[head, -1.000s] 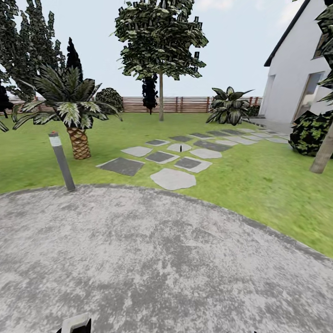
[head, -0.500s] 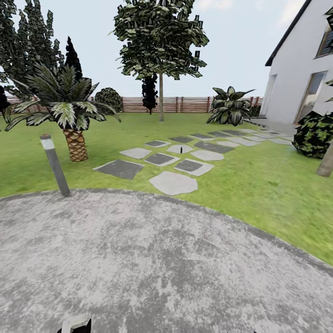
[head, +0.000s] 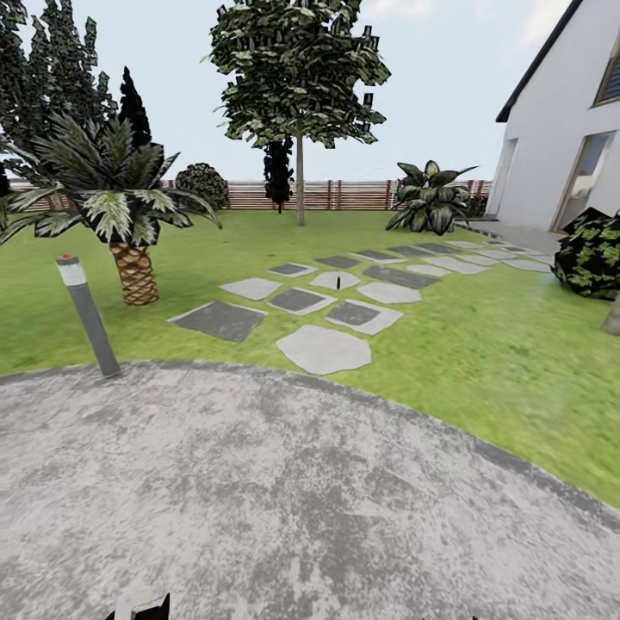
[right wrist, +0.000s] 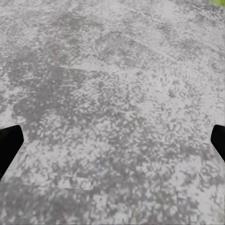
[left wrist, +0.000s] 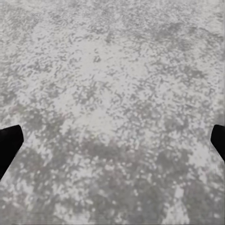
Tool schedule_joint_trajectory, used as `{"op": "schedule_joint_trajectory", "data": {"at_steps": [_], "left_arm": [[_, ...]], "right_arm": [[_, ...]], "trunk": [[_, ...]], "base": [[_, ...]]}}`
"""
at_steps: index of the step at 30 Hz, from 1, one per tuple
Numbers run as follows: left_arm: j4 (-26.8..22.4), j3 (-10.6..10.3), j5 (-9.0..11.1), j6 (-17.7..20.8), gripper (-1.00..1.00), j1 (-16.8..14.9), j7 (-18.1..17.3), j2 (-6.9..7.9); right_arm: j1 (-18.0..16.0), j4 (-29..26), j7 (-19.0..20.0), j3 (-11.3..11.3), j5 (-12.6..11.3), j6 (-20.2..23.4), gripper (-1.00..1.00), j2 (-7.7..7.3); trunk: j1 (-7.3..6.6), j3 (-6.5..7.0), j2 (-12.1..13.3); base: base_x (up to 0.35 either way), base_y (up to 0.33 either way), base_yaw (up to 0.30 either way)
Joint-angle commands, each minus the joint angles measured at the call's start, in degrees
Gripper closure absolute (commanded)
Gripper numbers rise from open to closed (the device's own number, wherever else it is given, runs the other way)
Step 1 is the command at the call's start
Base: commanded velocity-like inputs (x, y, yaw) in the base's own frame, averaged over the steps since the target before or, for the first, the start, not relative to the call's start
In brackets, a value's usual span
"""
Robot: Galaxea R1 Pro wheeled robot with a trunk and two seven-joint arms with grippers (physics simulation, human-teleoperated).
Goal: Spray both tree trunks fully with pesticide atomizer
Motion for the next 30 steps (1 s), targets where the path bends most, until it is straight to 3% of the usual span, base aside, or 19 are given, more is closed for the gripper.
{"op": "schedule_joint_trajectory", "data": {"at_steps": [1,30], "left_arm": [[0.0,0.0,0.0,0.0,-1.00,0.0,0.0,0.00],[0.0,0.1,0.3,0.0,-1.00,0.0,0.0,0.09]], "right_arm": [[0.0,0.0,0.0,0.0,0.0,0.0,-1.00,-0.01],[0.0,0.2,-0.1,-0.3,0.0,-0.1,-1.00,-0.02]], "trunk": [[0.00,0.00,0.0],[0.00,0.00,0.0]], "base": [[0.340,0.000,0.000],[0.339,-0.013,0.000]]}}
